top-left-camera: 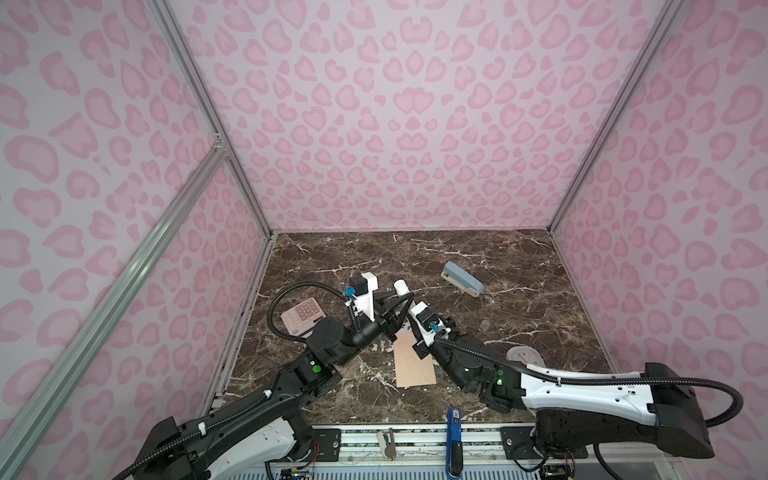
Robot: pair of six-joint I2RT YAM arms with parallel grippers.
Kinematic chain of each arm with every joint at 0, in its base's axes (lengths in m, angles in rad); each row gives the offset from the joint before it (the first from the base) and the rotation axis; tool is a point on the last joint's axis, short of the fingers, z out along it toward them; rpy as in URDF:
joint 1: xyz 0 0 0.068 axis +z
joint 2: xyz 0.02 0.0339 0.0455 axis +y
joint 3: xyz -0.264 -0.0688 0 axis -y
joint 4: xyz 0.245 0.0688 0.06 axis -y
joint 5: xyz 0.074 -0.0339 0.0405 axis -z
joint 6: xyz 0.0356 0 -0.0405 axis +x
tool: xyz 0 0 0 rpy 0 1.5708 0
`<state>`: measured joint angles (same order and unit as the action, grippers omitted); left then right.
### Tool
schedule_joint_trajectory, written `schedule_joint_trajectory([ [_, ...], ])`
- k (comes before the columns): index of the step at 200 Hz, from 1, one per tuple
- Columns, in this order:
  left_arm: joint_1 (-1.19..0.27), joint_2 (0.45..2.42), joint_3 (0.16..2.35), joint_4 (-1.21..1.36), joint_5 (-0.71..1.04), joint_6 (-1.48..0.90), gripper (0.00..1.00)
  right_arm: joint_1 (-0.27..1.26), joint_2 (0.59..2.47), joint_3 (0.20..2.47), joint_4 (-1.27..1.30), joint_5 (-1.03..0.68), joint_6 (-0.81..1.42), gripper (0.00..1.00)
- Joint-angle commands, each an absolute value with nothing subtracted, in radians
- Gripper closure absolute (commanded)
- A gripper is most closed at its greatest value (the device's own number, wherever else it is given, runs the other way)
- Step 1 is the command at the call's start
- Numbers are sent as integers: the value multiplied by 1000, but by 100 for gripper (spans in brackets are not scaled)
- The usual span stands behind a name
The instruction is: Place the letter into the envelope and seal it
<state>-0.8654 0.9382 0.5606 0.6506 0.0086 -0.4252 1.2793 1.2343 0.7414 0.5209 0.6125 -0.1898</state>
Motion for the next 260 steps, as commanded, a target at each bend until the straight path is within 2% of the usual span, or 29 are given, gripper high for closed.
schedule_joint_trajectory([
  [1,-878,946,554,634,-85,-392,96,1309,1268,769,621,700,-243,84],
  [59,-890,938,549,626,-167,-370,96,1359,1333,831,586,817,-270,81],
  [75,-890,926,546,619,-184,-365,96,1358,1328,831,561,814,-249,74],
  [104,-890,899,543,592,-210,-348,96,1353,1305,794,527,808,-222,54],
  [152,-888,844,543,528,-238,-308,96,1310,1196,691,428,762,-162,49],
  [182,-881,815,543,491,-223,-288,96,1218,1084,648,291,707,-82,49],
  [214,-869,801,548,452,-133,-274,96,1075,1000,631,152,625,12,49],
  [260,-860,847,587,375,34,-255,96,858,1036,727,-147,539,228,49],
])
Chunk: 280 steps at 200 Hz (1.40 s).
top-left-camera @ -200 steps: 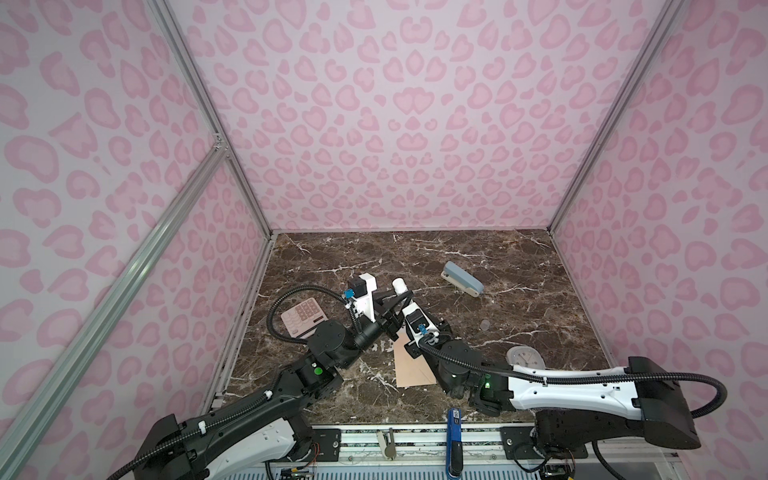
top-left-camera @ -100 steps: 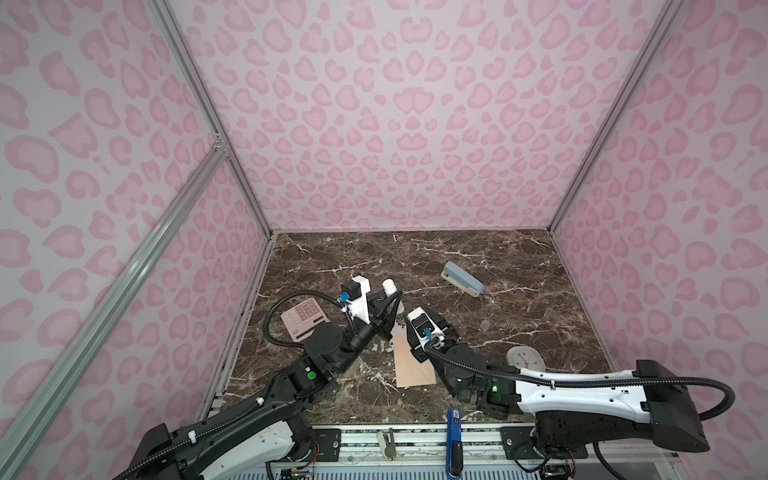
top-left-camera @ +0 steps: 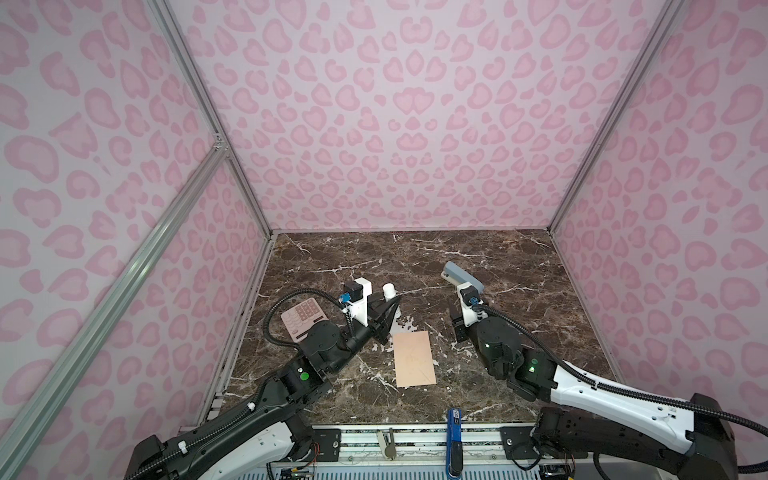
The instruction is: Place the letter into the envelope and seal it
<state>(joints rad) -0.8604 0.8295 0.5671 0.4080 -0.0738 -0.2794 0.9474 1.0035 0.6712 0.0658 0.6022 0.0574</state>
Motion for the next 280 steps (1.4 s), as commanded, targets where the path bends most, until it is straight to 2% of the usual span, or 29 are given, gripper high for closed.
schedule_joint_trajectory([
  [1,-860,848,586,374,37,-255,96,852,1039,730,-155,535,233,49],
  [44,-859,884,562,359,66,-248,96,674,1190,837,-384,419,416,50],
  [114,-886,909,482,407,73,-215,96,473,1381,880,-501,219,597,54],
  [207,-902,951,448,456,95,-211,96,383,1499,901,-543,195,645,55],
  [280,-960,1049,478,515,85,-220,96,324,1576,920,-537,97,641,58],
])
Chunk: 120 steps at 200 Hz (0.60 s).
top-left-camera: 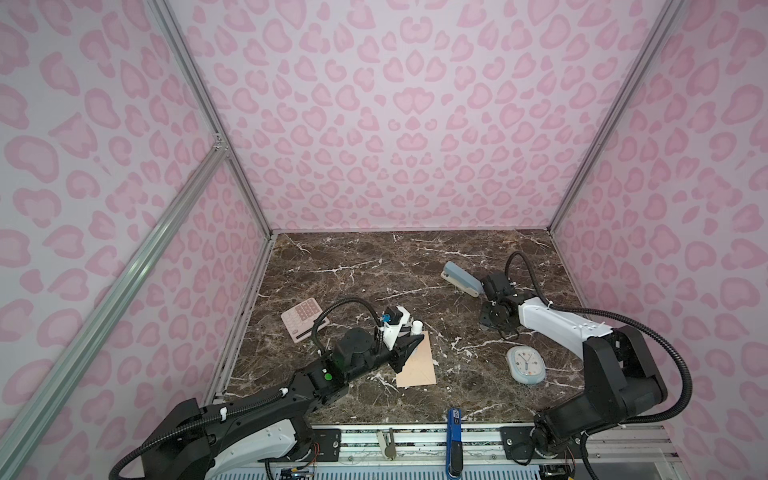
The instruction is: Place the letter into the envelope and seal it
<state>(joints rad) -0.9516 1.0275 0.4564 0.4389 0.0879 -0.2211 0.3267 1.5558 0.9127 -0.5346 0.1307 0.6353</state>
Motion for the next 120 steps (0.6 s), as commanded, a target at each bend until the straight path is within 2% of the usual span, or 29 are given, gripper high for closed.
schedule_joint_trajectory([
  [1,-960,1050,478,515,86,-220,96,324,1577,919,-537,97,640,58],
  [120,-966,1057,481,522,81,-218,96,322,1610,981,-558,53,632,58],
])
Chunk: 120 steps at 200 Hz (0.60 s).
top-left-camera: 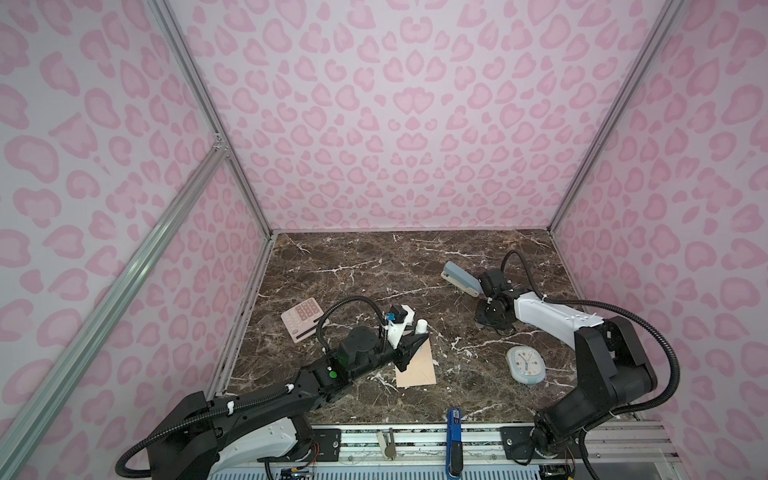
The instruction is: Place the letter into the envelope and seal it
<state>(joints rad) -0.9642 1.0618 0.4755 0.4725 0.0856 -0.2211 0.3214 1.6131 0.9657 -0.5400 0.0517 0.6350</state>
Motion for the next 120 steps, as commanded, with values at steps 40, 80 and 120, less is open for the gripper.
schedule_joint_trajectory([
  [40,-966,1057,481,521,77,-216,96,324,1614,1017,-587,38,623,58],
  [80,-966,1055,481,519,77,-216,96,327,1636,1034,-598,25,615,58],
  [120,-966,1052,484,510,75,-215,97,358,1673,1077,-617,12,597,57],
])
